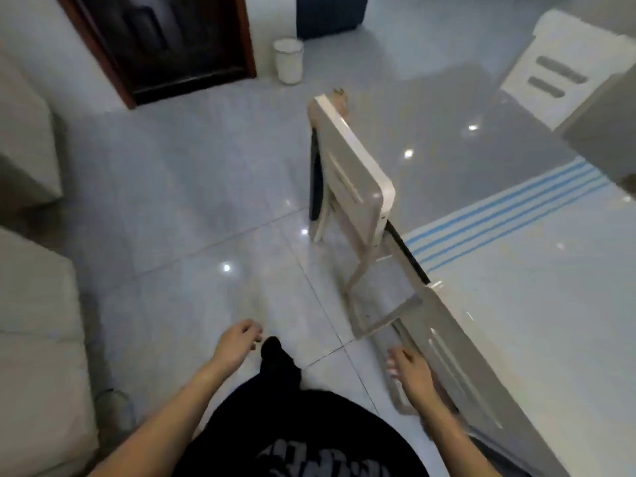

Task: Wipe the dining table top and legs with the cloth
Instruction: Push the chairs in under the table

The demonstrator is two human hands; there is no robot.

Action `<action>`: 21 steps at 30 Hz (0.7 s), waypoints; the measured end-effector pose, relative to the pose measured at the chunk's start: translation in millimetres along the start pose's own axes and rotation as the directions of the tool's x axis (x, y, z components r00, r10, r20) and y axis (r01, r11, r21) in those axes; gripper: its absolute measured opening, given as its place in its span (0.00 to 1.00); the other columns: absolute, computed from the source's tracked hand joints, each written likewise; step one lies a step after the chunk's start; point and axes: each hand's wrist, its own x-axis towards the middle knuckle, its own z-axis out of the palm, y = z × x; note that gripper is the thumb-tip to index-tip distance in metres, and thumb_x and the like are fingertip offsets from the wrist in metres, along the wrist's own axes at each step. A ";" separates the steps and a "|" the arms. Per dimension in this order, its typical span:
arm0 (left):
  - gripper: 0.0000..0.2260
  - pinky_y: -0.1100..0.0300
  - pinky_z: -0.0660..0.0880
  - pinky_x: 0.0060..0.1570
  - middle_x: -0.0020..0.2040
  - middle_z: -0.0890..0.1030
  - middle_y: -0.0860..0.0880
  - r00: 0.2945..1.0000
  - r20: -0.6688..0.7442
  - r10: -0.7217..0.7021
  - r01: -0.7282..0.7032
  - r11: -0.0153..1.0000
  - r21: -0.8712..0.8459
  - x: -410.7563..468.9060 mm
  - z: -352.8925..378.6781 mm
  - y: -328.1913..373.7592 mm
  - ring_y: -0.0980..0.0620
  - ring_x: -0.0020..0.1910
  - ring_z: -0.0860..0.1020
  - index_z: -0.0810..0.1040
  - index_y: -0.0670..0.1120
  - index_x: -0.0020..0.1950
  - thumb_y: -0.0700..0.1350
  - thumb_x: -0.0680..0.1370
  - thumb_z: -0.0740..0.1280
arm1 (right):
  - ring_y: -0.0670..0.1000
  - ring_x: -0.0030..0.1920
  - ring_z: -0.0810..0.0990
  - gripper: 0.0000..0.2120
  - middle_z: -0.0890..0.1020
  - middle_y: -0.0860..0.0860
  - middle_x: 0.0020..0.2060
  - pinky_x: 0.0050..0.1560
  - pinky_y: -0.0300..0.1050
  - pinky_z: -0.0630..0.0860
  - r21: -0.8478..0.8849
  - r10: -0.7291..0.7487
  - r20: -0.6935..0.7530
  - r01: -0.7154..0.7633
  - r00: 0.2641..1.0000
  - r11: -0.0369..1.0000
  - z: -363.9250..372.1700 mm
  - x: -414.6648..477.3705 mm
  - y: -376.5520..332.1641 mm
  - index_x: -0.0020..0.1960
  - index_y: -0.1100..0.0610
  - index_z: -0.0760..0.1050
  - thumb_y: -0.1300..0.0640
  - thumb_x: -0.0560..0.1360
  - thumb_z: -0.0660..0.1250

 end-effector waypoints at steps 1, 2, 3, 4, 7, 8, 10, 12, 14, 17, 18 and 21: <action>0.09 0.56 0.70 0.40 0.40 0.80 0.44 0.998 -0.015 -0.053 0.053 0.998 -0.031 0.8 -12.9 -12.9 0.47 0.36 0.75 0.78 0.43 0.43 0.42 0.80 0.61 | 0.53 0.34 0.77 0.10 0.79 0.55 0.35 0.34 0.44 0.74 0.045 0.057 0.039 -0.058 0.998 0.997 9.2 8.9 -2.0 0.42 0.59 0.77 0.62 0.80 0.61; 0.09 0.56 0.70 0.38 0.40 0.79 0.44 0.994 -0.041 -0.099 0.096 0.993 -0.069 1.5 -24.4 -23.7 0.48 0.36 0.74 0.77 0.42 0.43 0.42 0.80 0.61 | 0.52 0.33 0.75 0.10 0.78 0.56 0.34 0.31 0.41 0.72 0.057 0.101 0.072 -0.105 0.992 0.993 18.8 17.6 -5.2 0.42 0.61 0.77 0.63 0.80 0.60; 0.09 0.57 0.69 0.37 0.41 0.79 0.43 0.988 -0.075 -0.138 0.129 0.986 -0.108 2.4 -34.4 -33.2 0.48 0.35 0.74 0.77 0.42 0.43 0.42 0.80 0.61 | 0.52 0.33 0.75 0.11 0.77 0.57 0.35 0.31 0.41 0.71 0.050 0.124 0.105 -0.130 0.987 0.990 27.8 26.4 -10.1 0.42 0.61 0.76 0.63 0.80 0.60; 0.09 0.57 0.68 0.36 0.40 0.79 0.43 0.981 -0.105 -0.161 0.145 0.979 -0.144 3.2 -43.2 -41.9 0.48 0.35 0.73 0.77 0.42 0.42 0.41 0.80 0.61 | 0.53 0.33 0.76 0.10 0.78 0.58 0.36 0.32 0.42 0.71 0.023 0.139 0.130 -0.143 0.982 0.989 37.8 35.8 -16.1 0.42 0.61 0.76 0.63 0.80 0.59; 0.09 0.59 0.68 0.34 0.38 0.78 0.44 0.961 -0.154 -0.230 0.191 0.954 -0.232 10.5 -70.6 -57.7 0.48 0.34 0.73 0.77 0.40 0.43 0.40 0.80 0.61 | 0.50 0.31 0.77 0.10 0.78 0.56 0.35 0.28 0.37 0.71 -0.021 0.141 0.174 -0.139 0.975 0.990 73.6 64.3 -44.8 0.43 0.62 0.76 0.62 0.80 0.60; 0.09 0.59 0.68 0.34 0.38 0.78 0.44 0.954 -0.162 -0.252 0.207 0.945 -0.253 15.4 -81.3 -62.1 0.48 0.33 0.73 0.77 0.40 0.43 0.40 0.80 0.61 | 0.49 0.29 0.77 0.10 0.77 0.55 0.34 0.26 0.36 0.71 -0.028 0.138 0.177 -0.135 0.974 0.990 87.5 73.1 -58.7 0.42 0.61 0.76 0.62 0.80 0.60; 0.09 0.59 0.67 0.34 0.37 0.77 0.44 0.941 -0.165 -0.296 0.241 0.926 -0.290 27.0 -105.2 -70.3 0.48 0.32 0.72 0.77 0.40 0.42 0.39 0.80 0.61 | 0.51 0.32 0.76 0.10 0.77 0.56 0.34 0.30 0.40 0.71 -0.047 0.116 0.205 -0.109 0.972 0.993 115.5 90.0 -89.7 0.43 0.62 0.75 0.62 0.80 0.60; 0.09 0.60 0.66 0.33 0.38 0.77 0.42 0.919 -0.182 -0.350 0.285 0.909 -0.305 39.1 -130.6 -78.2 0.48 0.31 0.72 0.77 0.41 0.41 0.39 0.79 0.62 | 0.53 0.34 0.76 0.09 0.78 0.56 0.34 0.35 0.43 0.72 -0.082 0.082 0.239 -0.064 0.968 0.995 141.4 106.6 -121.4 0.43 0.63 0.76 0.62 0.80 0.61; 0.09 0.60 0.66 0.32 0.38 0.77 0.42 0.902 -0.205 -0.380 0.306 0.897 -0.319 51.1 -153.8 -82.9 0.48 0.30 0.72 0.77 0.41 0.40 0.39 0.79 0.62 | 0.52 0.35 0.76 0.10 0.78 0.55 0.34 0.35 0.42 0.72 -0.111 0.043 0.266 -0.014 0.963 0.994 163.2 120.2 -153.6 0.41 0.60 0.75 0.62 0.80 0.61; 0.09 0.60 0.68 0.34 0.38 0.78 0.42 0.895 -0.200 -0.398 0.321 0.887 -0.331 70.5 -184.3 -74.6 0.48 0.32 0.73 0.78 0.42 0.42 0.40 0.80 0.62 | 0.53 0.35 0.77 0.11 0.78 0.55 0.34 0.36 0.43 0.72 -0.117 0.011 0.280 0.023 0.960 0.993 188.6 143.1 -198.6 0.40 0.58 0.76 0.63 0.80 0.60; 0.08 0.60 0.68 0.34 0.38 0.78 0.43 0.895 -0.186 -0.405 0.328 0.881 -0.340 77.2 -193.1 -68.7 0.48 0.32 0.73 0.78 0.42 0.43 0.40 0.80 0.61 | 0.53 0.35 0.77 0.11 0.78 0.56 0.34 0.37 0.43 0.72 -0.130 0.011 0.284 0.028 0.959 0.991 194.2 150.0 -211.1 0.40 0.58 0.76 0.63 0.80 0.60; 0.09 0.60 0.68 0.34 0.39 0.78 0.42 0.900 -0.161 -0.404 0.324 0.870 -0.372 106.3 -213.2 -45.3 0.48 0.32 0.73 0.77 0.41 0.43 0.41 0.81 0.60 | 0.55 0.36 0.77 0.11 0.79 0.57 0.37 0.38 0.45 0.72 -0.153 0.035 0.278 0.008 0.960 0.988 204.9 176.2 -236.1 0.41 0.58 0.75 0.63 0.80 0.60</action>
